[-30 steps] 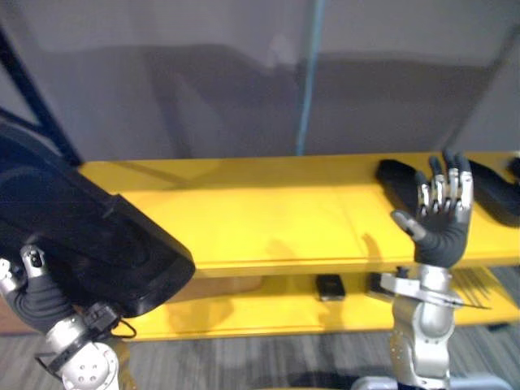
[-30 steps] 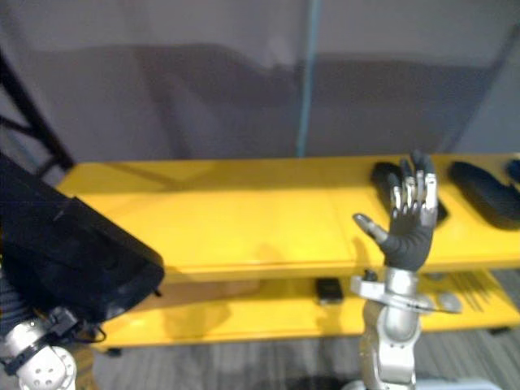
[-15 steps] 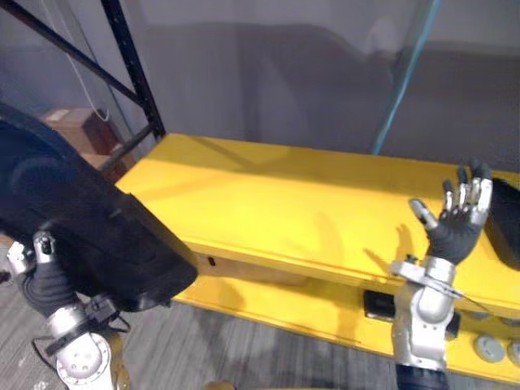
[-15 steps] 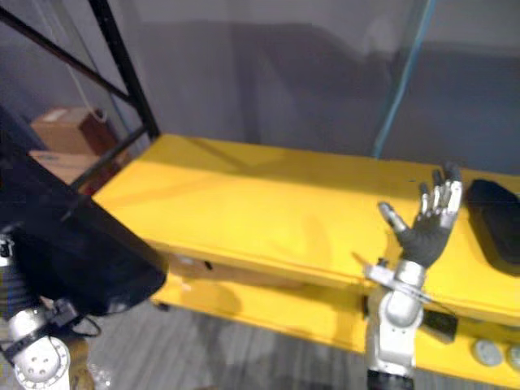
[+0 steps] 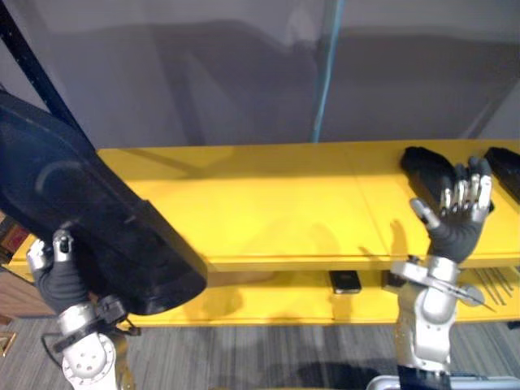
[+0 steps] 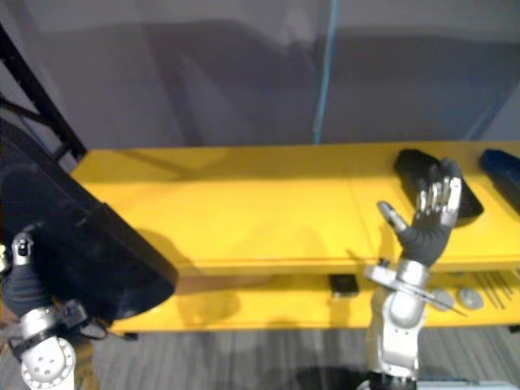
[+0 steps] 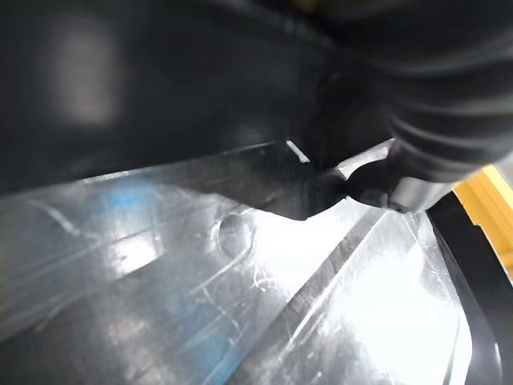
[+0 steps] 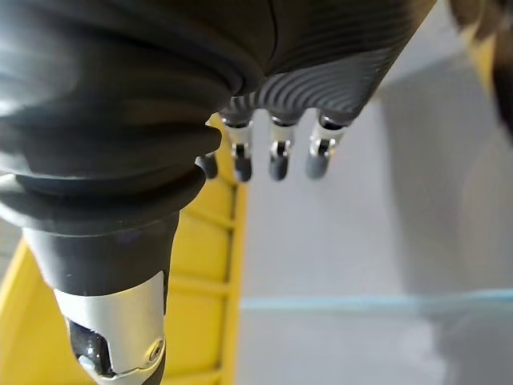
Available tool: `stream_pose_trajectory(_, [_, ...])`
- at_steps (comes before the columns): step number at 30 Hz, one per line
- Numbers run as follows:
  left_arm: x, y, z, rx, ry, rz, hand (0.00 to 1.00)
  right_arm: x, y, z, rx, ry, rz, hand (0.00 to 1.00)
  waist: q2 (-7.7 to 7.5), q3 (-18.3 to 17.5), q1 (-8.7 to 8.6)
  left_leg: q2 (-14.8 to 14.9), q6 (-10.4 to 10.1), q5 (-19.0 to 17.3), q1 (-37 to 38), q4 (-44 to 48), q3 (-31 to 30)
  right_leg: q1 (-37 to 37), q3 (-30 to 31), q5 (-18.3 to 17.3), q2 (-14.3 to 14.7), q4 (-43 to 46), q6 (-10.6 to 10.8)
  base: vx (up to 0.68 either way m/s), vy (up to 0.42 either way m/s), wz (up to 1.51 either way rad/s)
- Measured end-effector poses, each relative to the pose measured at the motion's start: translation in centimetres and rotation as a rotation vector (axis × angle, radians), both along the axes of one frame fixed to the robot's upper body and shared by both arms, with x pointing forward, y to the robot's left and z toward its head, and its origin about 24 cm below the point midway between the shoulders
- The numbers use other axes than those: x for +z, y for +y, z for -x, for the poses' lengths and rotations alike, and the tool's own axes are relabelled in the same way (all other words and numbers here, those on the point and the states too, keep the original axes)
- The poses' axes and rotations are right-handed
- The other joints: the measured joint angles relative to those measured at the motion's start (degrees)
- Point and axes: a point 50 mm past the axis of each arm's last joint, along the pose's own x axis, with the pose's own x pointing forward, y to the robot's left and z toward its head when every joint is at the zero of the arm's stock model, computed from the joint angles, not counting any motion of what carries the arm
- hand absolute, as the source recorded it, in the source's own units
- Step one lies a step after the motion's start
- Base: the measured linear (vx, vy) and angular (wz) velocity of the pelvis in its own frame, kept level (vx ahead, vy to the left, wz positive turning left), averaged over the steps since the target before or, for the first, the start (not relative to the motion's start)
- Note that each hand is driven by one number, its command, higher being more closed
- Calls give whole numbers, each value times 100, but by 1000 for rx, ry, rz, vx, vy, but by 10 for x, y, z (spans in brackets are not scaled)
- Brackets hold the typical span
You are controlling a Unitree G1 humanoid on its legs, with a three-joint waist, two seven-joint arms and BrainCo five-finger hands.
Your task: Walk over and take plastic housings, then place them on the shelf
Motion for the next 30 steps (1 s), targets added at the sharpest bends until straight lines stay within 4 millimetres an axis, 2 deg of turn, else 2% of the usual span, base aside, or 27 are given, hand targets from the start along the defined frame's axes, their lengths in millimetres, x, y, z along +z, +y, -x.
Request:
stream_pose_trajectory(3, [0, -1, -1, -18, 4, -10, 100, -4, -3, 3, -14, 28, -3, 0, 11, -68, -120, 13, -12, 6, 34, -71, 110, -9, 65, 69, 25, -107, 30, 16, -82, -13])
stream_pose_trajectory(5, [1, -2, -2, -29, 3, -16, 100, -6, -3, 3, -12, 40, -3, 0, 18, -74, -130, 30, -12, 6, 35, -76, 161, -15, 135, 151, 50, -195, 30, 11, -10, -14])
stream_pose_trajectory(6, [4, -5, -8, -45, -22, -7, 100, -19, 1, 12, 36, 101, -29, 0, -12, -137, -134, 46, -30, 33, 21, -82, 391, 89, 148, 612, 70, -719, 54, 4, 2, -7])
stream_pose_trajectory(10, [4, -5, -8, -44, -22, -7, 100, -18, 2, 12, 37, 100, -28, 0, -12, -109, -141, 47, -30, 33, 25, -78, 397, 89, 150, 612, 70, -718, 54, 0, 0, 0])
stream_pose_trajectory(14, [4, -5, -9, -40, -27, -1, 100, -9, 4, 13, 39, 61, -19, 0, -22, 63, -184, 58, -30, 33, 49, -56, 439, 51, 189, 612, 73, -630, 54, -20, 4, -5])
stream_pose_trajectory(17, [8, -13, -14, -66, -52, 12, 100, 0, 4, 15, 27, 18, -17, 0, -85, 103, -173, 69, -31, 33, 27, -36, 451, 37, 176, 613, 71, -602, 54, -8, 1, -1])
stream_pose_trajectory(21, [25, -24, -18, -116, -135, -2, 100, 24, 7, 19, 5, -96, -6, 0, -172, 128, -182, 139, -33, 22, 18, -46, 439, 95, 123, 613, 92, -603, 54, -5, -5, 4])
stream_pose_trajectory(24, [39, -27, -20, -139, -192, -30, 100, 36, 10, 22, -27, -142, 24, 0, -174, 125, -188, 162, -5, 4, 9, -67, 432, 113, -13, 612, 65, -607, 54, 8, 7, 6])
stream_pose_trajectory(30, [55, -36, -30, -267, -192, -140, 100, 34, 13, 19, -32, -103, 26, 0, -174, 84, -197, 160, -40, 27, 37, -45, 493, 109, -26, 623, 55, -608, 59, 8, -3, -1])
